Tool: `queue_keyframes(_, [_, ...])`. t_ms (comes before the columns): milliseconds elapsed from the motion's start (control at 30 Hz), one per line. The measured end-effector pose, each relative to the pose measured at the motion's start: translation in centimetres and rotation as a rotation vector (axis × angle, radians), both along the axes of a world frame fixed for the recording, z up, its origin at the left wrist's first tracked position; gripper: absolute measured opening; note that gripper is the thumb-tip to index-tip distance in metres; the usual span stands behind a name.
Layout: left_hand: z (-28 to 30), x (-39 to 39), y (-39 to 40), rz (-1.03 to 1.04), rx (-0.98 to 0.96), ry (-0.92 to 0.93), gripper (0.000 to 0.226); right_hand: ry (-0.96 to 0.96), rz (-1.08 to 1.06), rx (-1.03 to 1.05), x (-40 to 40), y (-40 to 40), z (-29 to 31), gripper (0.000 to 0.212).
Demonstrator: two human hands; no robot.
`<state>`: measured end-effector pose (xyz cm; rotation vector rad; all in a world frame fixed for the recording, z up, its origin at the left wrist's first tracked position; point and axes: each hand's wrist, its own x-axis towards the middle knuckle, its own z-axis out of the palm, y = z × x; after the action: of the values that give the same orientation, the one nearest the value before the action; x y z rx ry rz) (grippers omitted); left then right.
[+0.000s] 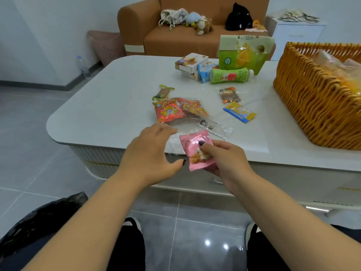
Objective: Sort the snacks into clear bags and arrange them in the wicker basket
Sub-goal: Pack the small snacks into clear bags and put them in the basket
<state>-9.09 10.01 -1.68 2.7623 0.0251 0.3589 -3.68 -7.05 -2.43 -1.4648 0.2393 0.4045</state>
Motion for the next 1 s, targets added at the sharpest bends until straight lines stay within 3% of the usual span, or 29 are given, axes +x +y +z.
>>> queue_keyframes(133, [-0.1,1.4,-0.2,0.221,0.013,-0.077,0.016,0.017,-0.012,0.058,1.9,2.5,-1.2,0.009])
queue_keyframes(200, [-0.2,1.7,-0.1,0.258,-0.052,-0.102,0.013,0.034,-0.034,0.081,3.0,3.7,-1.3,0.003])
queue_keyframes(400, [-0.9,2.4,-1.2,0.125,-0.205,-0.21,0.009,0.038,-0.114,0.224,5.5,5.5,-1.5,0.024])
queue_keyframes(500, [-0.1,2.8,-1.5,0.016,-0.358,-0.235,0.015,-0.082,-0.271,0.071,5.2,6.0,-2.7,0.018])
queue_keyframes(600, [2.0,4.3,-0.8,0.254,-0.832,-0.168,0.027,-0.121,-0.309,-0.032,4.7,6.5,-3.4,0.034])
queue_keyframes(700, [3.0,5.8,0.3,0.623,-1.178,0.083,0.015,-0.085,-0.135,-0.092,5.2,6.1,-2.9,0.01])
queue_keyframes(767, [2.5,6.2,-0.1,0.605,-1.329,0.309,0.007,-0.001,0.053,-0.156,5.6,5.3,-1.4,0.005])
queue_keyframes(833, [1.4,6.8,-0.8,0.558,-1.316,0.365,0.005,0.115,0.252,-0.162,6.2,4.2,-0.2,0.006])
queue_keyframes(900, [0.7,7.5,-1.2,0.565,-1.252,0.34,0.014,0.17,0.303,-0.16,6.6,3.2,0.3,0.006])
queue_keyframes(1000, [0.2,7.8,-1.3,0.557,-1.253,0.346,0.012,0.144,0.033,-0.07,7.3,2.3,-1.5,0.008])
